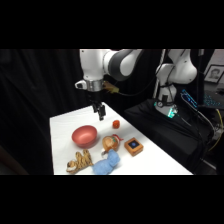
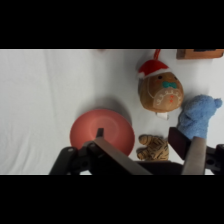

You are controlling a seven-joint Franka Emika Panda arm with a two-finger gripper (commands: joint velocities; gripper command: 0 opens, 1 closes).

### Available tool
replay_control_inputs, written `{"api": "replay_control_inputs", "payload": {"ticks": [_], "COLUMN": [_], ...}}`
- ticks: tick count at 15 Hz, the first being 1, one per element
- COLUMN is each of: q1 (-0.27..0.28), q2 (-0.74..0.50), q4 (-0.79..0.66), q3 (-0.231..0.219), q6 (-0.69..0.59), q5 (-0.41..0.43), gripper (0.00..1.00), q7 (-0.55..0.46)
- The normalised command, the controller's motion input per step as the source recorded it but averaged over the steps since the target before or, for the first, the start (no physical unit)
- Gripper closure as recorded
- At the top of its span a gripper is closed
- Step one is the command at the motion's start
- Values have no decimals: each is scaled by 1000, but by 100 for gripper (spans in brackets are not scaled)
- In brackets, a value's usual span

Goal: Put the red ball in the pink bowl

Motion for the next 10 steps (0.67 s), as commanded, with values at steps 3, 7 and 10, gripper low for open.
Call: {"api": "replay_control_inputs", "payload": {"ticks": [3, 7, 10], "q1": [-38, -57, -71], "q2": [-61, -211, -290], "q4": [-55, -244, -365], "q3": [32, 0, -22], "q6": [22, 137, 212], "q5": [44, 10, 24], "gripper": [0, 0, 0], "q7": [-8, 5, -37]}}
